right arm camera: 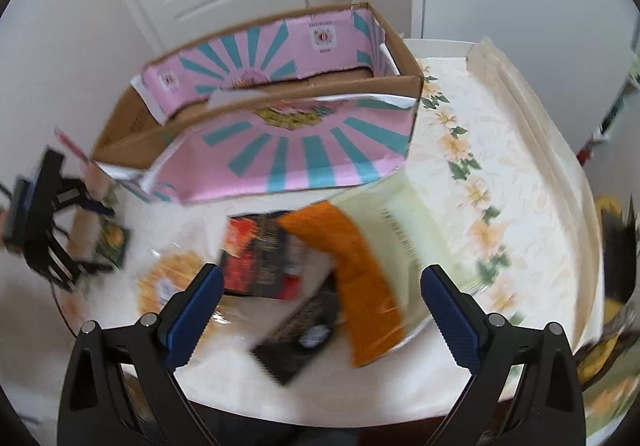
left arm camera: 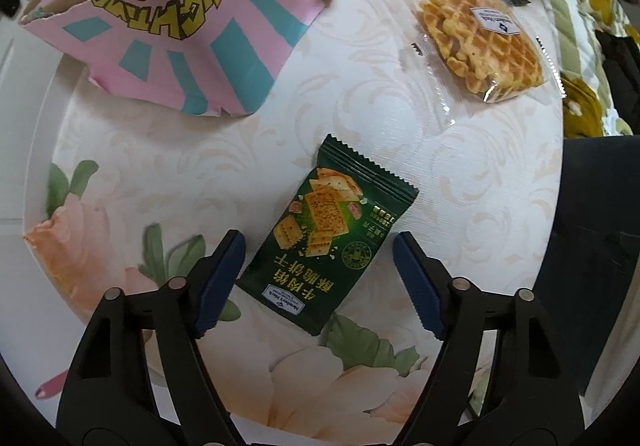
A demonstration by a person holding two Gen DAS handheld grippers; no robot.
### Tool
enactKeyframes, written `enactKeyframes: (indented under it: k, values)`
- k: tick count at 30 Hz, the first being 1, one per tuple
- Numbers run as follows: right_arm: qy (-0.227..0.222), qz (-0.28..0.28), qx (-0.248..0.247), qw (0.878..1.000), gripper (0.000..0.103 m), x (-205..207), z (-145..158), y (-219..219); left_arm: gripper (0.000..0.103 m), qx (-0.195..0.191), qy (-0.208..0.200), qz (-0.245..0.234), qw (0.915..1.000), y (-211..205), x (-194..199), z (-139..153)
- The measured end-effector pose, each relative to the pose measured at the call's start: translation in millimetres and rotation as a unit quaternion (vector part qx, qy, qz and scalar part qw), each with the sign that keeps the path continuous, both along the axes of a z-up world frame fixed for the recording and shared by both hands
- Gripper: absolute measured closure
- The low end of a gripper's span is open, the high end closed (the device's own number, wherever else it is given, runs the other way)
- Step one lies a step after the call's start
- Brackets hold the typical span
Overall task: Organize snacks
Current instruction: 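Grasp the green cracker packet with the left tool while the right tool grasps the orange-and-cream pouch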
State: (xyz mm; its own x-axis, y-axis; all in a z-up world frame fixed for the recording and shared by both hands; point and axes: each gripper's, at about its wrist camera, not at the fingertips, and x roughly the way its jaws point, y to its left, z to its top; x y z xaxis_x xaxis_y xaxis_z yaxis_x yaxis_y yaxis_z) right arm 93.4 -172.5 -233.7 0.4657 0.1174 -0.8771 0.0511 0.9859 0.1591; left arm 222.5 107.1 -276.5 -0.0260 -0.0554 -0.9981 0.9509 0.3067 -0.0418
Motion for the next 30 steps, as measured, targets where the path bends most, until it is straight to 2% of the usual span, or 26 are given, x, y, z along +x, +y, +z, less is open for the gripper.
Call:
enactKeyframes:
  k: [5, 9, 16, 17, 19, 22, 30]
  values:
    - [0.028, 0.043, -0.031, 0.998, 0.005, 13.1, -16.5, -18.5, 0.04, 0.001, 0.006, -0.018, 0.9998, 0.1, -8.7, -1.3]
    - [0.052, 0.065, -0.029, 0.996, 0.005, 21.7, -31.0, -26.9, 0.048, 0.009, 0.005, -0.033, 0.9994, -6.6, -14.3, 2.3]
    - [0.072, 0.088, -0.008, 0.993, 0.006, 32.8, -45.4, -37.2, 0.053, 0.019, -0.005, -0.031, 0.9993, -11.7, -13.5, 2.7]
    - [0.073, 0.094, -0.005, 0.993, 0.007, 34.2, -46.6, -36.9, 0.054, 0.019, -0.006, -0.029, 0.9994, -12.0, -13.3, 3.6]
    - [0.075, 0.109, -0.003, 0.991, 0.025, 37.8, -48.8, -37.8, 0.054, 0.018, -0.008, -0.024, 0.9995, -12.1, -14.9, 6.0]
    - [0.081, 0.124, -0.008, 0.989, 0.04, 44.2, -51.4, -39.9, 0.055, 0.016, -0.013, -0.012, 0.9997, -11.5, -18.5, 10.4]
    - [0.069, 0.139, -0.018, 0.988, 0.046, 45.6, -45.6, -36.5, 0.056, -0.001, -0.016, 0.03, 0.9994, -11.0, -22.2, 34.6]
